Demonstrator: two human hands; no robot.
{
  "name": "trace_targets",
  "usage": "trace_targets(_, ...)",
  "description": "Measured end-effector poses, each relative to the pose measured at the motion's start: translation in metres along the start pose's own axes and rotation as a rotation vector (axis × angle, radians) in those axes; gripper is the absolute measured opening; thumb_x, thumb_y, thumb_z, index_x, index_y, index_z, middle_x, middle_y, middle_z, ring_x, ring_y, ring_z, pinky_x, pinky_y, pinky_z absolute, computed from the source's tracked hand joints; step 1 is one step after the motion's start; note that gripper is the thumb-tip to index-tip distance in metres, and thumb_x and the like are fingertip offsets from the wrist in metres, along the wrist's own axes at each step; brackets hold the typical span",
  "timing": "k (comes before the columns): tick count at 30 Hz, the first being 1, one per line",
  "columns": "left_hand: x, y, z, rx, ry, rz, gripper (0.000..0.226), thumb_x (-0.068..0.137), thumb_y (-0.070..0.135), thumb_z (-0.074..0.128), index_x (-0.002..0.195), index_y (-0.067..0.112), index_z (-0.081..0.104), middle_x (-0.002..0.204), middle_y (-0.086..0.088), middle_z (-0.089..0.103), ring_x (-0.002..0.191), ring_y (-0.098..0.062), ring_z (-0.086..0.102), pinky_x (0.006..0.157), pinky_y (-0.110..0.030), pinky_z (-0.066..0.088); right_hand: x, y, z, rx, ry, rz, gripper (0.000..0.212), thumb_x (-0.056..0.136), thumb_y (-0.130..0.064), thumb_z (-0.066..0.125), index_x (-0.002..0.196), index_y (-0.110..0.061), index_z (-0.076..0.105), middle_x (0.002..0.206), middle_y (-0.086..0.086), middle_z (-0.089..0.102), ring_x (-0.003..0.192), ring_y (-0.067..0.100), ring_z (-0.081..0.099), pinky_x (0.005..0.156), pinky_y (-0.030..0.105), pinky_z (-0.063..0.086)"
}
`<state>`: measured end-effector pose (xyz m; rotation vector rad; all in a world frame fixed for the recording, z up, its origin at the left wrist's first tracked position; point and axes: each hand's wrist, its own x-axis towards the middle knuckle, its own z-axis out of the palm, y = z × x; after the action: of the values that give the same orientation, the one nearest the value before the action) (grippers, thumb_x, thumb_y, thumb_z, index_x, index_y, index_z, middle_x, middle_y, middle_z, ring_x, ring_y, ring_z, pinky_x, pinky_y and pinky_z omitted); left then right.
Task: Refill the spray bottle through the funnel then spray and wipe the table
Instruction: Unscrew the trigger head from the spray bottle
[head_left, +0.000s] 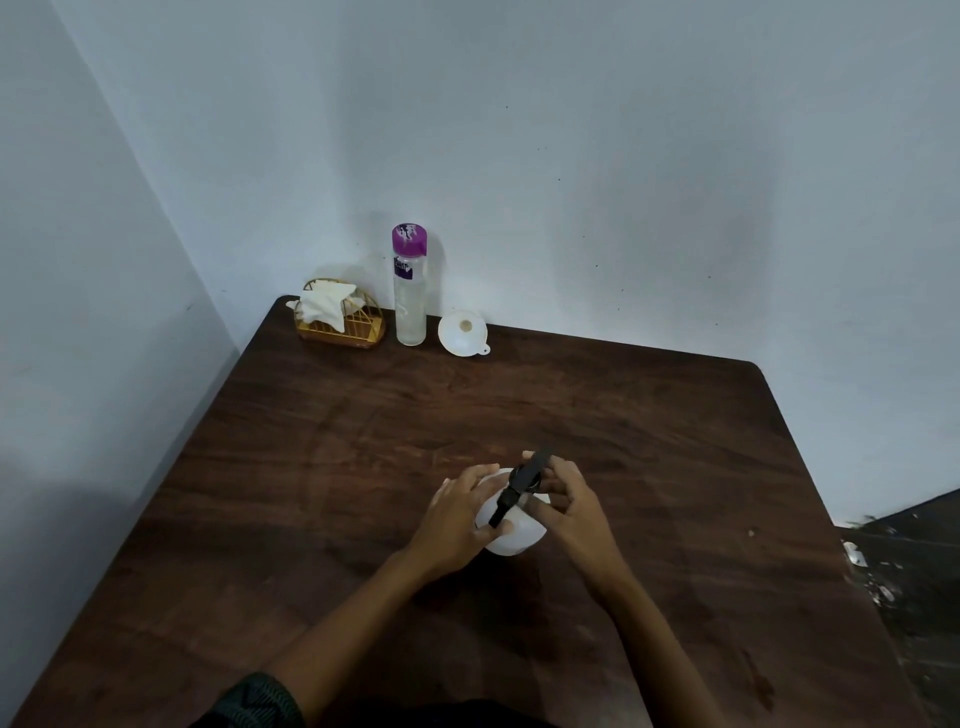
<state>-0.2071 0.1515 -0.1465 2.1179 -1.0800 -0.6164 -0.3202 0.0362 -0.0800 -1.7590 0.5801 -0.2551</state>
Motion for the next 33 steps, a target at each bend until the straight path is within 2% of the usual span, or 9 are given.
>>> trace_targets(2, -0.001, 0.004, -0.002, -0.041, 0.009, -0.021, 0.063, 0.085, 0.031, 0.065, 0.140, 0.025, 0.036, 0.146, 0.007, 0.035, 0.134, -0.014, 0.034, 0.114, -0.050, 0.023, 0.002, -0.003, 0.002, 0.016, 0.045, 0.015, 0.040, 0.080, -0.013, 0.071, 0.111, -0.029, 0.051, 0.107, -0.007, 0.060, 0.099, 0.008, 0.058, 0.081, 0.023, 0.049)
trace_targets(5, -0.001, 0.006, -0.003, -0.035, 0.010, -0.017, 0.063, 0.085, 0.032, 0.064, 0.141, 0.024, 0.036, 0.146, 0.007, 0.035, 0.134, -0.014, 0.034, 0.114, -0.050, 0.023, 0.007, -0.002, 0.003, -0.026, 0.084, -0.017, 0.031, 0.078, -0.008, 0.071, 0.096, -0.026, 0.053, 0.098, -0.003, 0.062, 0.089, 0.009, 0.060, 0.076, 0.026, 0.050)
trace_targets(10, 0.001, 0.000, -0.001, 0.006, -0.015, -0.001, 0.063, 0.086, 0.036, 0.061, 0.142, 0.027, 0.034, 0.147, 0.008, 0.031, 0.136, -0.012, 0.031, 0.114, -0.051, 0.022, 0.003, -0.004, -0.004, -0.044, -0.004, -0.049, 0.034, 0.086, -0.009, 0.063, 0.100, -0.038, 0.055, 0.110, 0.001, 0.058, 0.103, 0.008, 0.056, 0.078, 0.008, 0.044)
trace_targets(14, -0.001, 0.007, -0.004, -0.038, 0.005, -0.025, 0.062, 0.085, 0.033, 0.064, 0.140, 0.024, 0.035, 0.145, 0.006, 0.036, 0.133, -0.014, 0.034, 0.113, -0.050, 0.023, 0.000, -0.002, -0.003, -0.031, -0.012, -0.019, 0.038, 0.085, -0.008, 0.063, 0.106, -0.038, 0.055, 0.112, -0.004, 0.057, 0.105, 0.008, 0.056, 0.083, 0.021, 0.045)
trace_targets(16, -0.002, 0.008, -0.004, -0.056, 0.015, -0.016, 0.062, 0.085, 0.032, 0.065, 0.140, 0.025, 0.036, 0.145, 0.006, 0.037, 0.133, -0.014, 0.035, 0.113, -0.050, 0.024, 0.002, -0.003, 0.002, -0.022, 0.038, 0.007, 0.042, 0.080, -0.012, 0.070, 0.112, -0.031, 0.051, 0.110, -0.006, 0.059, 0.101, 0.006, 0.057, 0.081, 0.021, 0.046)
trace_targets(22, -0.001, 0.005, -0.003, -0.003, 0.002, -0.003, 0.063, 0.086, 0.033, 0.063, 0.142, 0.024, 0.034, 0.147, 0.006, 0.034, 0.135, -0.014, 0.033, 0.114, -0.050, 0.023, 0.008, -0.003, 0.006, -0.048, 0.127, -0.061, 0.029, 0.078, -0.011, 0.072, 0.090, -0.032, 0.056, 0.099, 0.003, 0.063, 0.090, 0.013, 0.060, 0.074, 0.020, 0.048)
trace_targets(24, 0.001, 0.002, -0.002, 0.043, -0.014, 0.011, 0.062, 0.088, 0.034, 0.061, 0.143, 0.025, 0.033, 0.148, 0.006, 0.030, 0.137, -0.013, 0.029, 0.116, -0.051, 0.019, 0.007, -0.002, 0.002, -0.060, 0.095, -0.072, 0.029, 0.081, -0.009, 0.070, 0.092, -0.034, 0.058, 0.104, 0.004, 0.062, 0.094, 0.012, 0.060, 0.074, 0.014, 0.047)
trace_targets(29, 0.002, 0.004, -0.002, 0.052, -0.031, -0.005, 0.063, 0.089, 0.034, 0.059, 0.144, 0.025, 0.030, 0.150, 0.007, 0.027, 0.140, -0.012, 0.024, 0.117, -0.045, 0.010, 0.004, -0.011, -0.010, -0.028, 0.042, -0.078, 0.021, 0.084, -0.010, 0.065, 0.101, -0.022, 0.065, 0.106, -0.001, 0.062, 0.100, 0.011, 0.060, 0.085, 0.026, 0.050)
trace_targets(33, 0.001, 0.002, -0.002, 0.043, -0.032, -0.011, 0.063, 0.089, 0.038, 0.057, 0.144, 0.024, 0.031, 0.151, 0.007, 0.025, 0.140, -0.012, 0.024, 0.117, -0.045, 0.010, 0.004, -0.024, -0.021, 0.005, 0.027, -0.087, 0.027, 0.085, -0.008, 0.063, 0.111, -0.017, 0.064, 0.108, 0.002, 0.065, 0.103, 0.015, 0.062, 0.084, 0.021, 0.050)
